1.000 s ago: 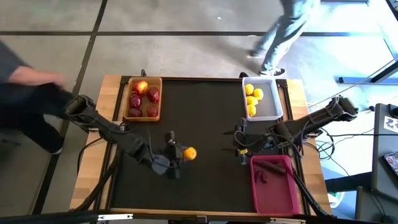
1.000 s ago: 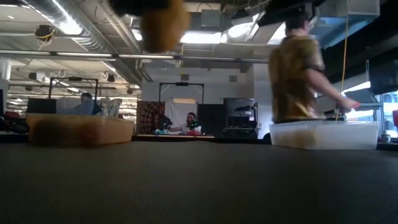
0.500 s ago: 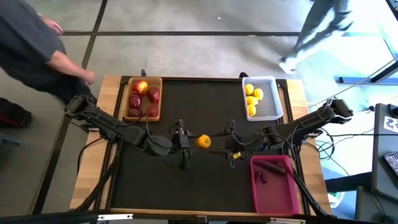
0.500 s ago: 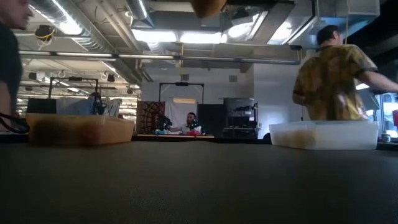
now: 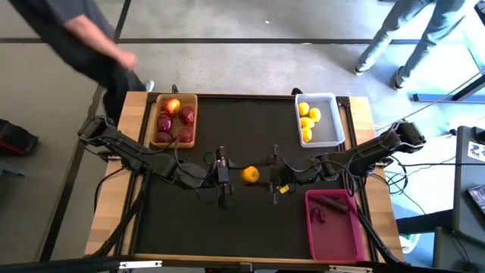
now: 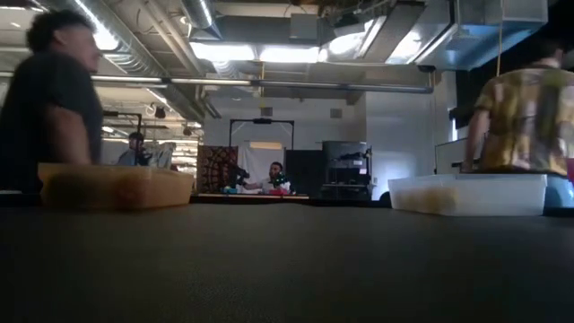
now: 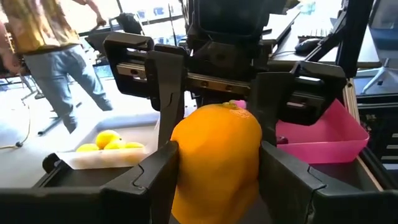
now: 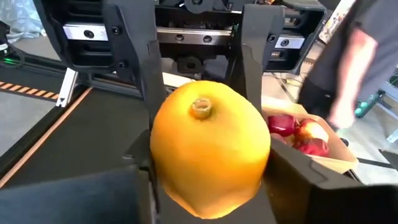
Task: Sort produce into baskets
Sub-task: Put the lemon into the white bin
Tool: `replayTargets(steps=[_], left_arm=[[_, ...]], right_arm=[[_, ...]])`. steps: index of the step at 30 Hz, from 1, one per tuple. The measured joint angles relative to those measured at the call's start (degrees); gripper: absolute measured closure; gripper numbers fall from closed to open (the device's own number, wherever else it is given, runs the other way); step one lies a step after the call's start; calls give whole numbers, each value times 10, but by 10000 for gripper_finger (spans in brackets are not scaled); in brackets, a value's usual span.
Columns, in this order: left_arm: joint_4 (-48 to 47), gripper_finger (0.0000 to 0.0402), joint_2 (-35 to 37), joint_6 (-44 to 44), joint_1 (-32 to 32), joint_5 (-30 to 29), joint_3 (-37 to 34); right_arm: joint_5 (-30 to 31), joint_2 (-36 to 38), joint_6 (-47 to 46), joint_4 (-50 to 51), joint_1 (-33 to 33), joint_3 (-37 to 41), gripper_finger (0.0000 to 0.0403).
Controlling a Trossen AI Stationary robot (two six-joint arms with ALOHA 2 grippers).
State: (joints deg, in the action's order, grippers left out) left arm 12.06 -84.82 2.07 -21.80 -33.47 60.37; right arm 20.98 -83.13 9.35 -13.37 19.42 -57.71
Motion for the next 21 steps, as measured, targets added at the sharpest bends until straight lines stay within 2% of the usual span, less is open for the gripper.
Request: replayTargets(steps=[3, 6, 9, 13, 17, 21], left_arm=[[1, 211, 0, 0, 0, 2, 0], [2, 208, 0, -3, 0, 1, 0], [2, 190, 0, -6, 0, 2, 0], [4, 139, 0, -19, 0, 1, 0], [-23, 100, 1, -23, -8, -5, 0], [-78, 91, 1, -65, -11, -9, 1]], right_arm=[[-1, 0, 4, -1, 0, 0, 254], [-1, 0, 4, 0, 0, 0, 275], [-2, 0, 4, 1, 0, 0, 277], [-1, 0, 5, 5, 0, 0, 270], [6, 8, 2, 68, 0, -18, 269], [45, 24, 0, 163, 2, -50, 268]])
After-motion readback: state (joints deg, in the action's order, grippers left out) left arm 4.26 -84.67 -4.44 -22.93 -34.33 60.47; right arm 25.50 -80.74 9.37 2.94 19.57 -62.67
